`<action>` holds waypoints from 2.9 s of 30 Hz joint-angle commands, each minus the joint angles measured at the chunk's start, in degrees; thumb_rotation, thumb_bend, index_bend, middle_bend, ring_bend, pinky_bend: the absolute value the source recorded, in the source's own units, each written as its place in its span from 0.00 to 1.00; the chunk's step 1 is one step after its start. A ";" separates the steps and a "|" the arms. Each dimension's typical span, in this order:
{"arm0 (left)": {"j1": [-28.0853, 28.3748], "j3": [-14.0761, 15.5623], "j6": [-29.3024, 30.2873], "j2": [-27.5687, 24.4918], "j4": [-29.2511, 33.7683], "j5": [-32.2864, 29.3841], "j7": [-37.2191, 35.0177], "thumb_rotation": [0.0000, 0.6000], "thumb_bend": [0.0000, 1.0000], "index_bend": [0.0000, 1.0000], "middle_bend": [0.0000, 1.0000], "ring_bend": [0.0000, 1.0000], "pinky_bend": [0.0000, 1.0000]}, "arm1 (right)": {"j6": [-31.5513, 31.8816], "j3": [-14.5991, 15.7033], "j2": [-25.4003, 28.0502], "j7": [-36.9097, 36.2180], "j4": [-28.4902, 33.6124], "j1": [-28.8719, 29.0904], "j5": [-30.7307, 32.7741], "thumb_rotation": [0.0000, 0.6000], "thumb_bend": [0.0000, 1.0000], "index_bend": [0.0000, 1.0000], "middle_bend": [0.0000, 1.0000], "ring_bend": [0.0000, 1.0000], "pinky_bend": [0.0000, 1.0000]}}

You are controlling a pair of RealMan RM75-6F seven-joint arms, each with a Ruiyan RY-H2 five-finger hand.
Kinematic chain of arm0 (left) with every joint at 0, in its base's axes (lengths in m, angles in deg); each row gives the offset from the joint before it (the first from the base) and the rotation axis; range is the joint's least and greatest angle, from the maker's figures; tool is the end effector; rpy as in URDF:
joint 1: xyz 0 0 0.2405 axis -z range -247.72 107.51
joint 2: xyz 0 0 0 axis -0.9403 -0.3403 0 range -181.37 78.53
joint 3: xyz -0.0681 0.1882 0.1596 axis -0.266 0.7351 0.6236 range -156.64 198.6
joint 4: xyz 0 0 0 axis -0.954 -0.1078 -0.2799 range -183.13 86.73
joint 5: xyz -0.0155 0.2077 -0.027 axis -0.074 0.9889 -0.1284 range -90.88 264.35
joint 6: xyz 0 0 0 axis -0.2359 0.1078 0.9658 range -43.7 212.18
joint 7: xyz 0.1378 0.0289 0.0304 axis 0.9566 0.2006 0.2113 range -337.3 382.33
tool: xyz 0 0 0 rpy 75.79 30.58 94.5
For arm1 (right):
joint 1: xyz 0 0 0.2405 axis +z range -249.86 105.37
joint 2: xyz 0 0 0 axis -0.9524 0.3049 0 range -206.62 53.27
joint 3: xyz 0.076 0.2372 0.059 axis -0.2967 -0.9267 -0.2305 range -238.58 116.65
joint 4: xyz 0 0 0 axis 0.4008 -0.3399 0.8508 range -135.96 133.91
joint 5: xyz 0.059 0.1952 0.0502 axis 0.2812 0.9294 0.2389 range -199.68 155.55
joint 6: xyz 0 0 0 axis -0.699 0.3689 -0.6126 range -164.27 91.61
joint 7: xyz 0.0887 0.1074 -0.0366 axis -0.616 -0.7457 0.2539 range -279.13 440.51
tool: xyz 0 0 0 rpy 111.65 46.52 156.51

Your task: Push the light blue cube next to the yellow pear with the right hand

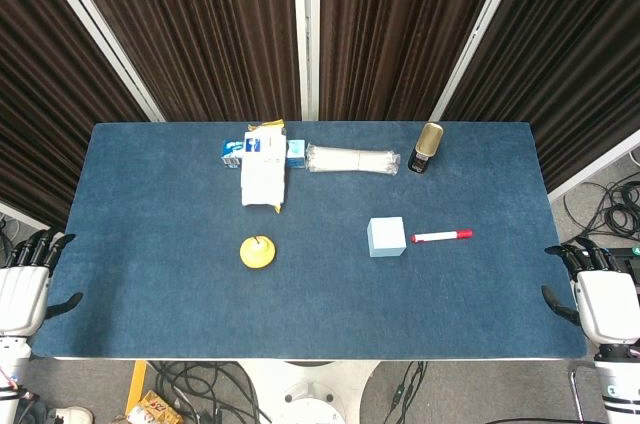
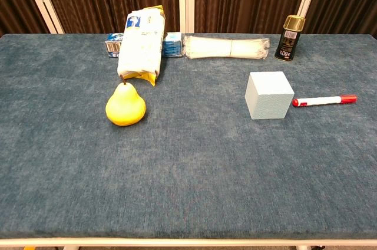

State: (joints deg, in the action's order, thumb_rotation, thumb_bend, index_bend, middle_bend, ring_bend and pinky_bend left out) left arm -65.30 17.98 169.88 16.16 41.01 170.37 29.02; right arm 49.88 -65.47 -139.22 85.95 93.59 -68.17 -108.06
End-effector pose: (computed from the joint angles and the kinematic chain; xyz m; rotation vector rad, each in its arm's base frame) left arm -0.3213 0.1817 0.1485 -1.3748 -0.8321 -0.8106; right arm -0.3039 -0.1823 0.1707 1.3779 -0.8156 0.8698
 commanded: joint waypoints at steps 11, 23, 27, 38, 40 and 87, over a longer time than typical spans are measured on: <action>-0.11 0.10 0.11 -0.14 0.23 0.26 -0.10 1.00 0.11 0.22 0.20 0.12 0.18 | 0.24 0.21 0.10 -0.53 -0.12 -0.23 -0.23 1.00 0.17 0.30 0.33 0.15 0.24; -0.44 0.14 0.55 -0.16 0.40 0.30 -0.20 1.00 0.11 0.22 0.20 0.12 0.18 | -5.52 -0.97 -0.21 -0.25 -1.10 4.04 -0.04 1.00 0.18 0.30 0.33 0.15 0.24; -0.90 0.35 0.95 -0.14 0.34 0.26 -0.46 1.00 0.11 0.22 0.20 0.12 0.18 | -12.42 -2.03 -1.51 0.66 -2.60 8.55 1.60 1.00 0.18 0.30 0.33 0.15 0.24; -1.96 0.79 1.43 -0.41 0.47 -0.14 -0.99 1.00 0.11 0.22 0.20 0.12 0.18 | -29.22 -4.55 -12.61 5.90 -15.57 20.67 9.48 1.00 0.18 0.32 0.30 0.11 0.19; -2.02 0.79 1.35 -0.42 0.49 -0.26 -1.04 1.00 0.11 0.22 0.20 0.12 0.18 | -30.43 -4.54 -15.25 7.06 -18.85 22.05 10.10 1.00 0.18 0.34 0.30 0.11 0.19; -2.76 0.69 0.75 0.21 -1.17 -0.65 -3.22 1.00 0.10 0.22 0.20 0.12 0.18 | -35.69 -3.13 -31.31 3.01 -42.10 29.25 11.83 1.00 0.34 0.58 0.53 0.18 0.21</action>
State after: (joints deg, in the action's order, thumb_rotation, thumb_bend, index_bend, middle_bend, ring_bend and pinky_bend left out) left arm -68.07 18.68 170.62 16.40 39.81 169.70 25.78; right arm 13.61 -68.68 -171.51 89.35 50.64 -38.54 -95.99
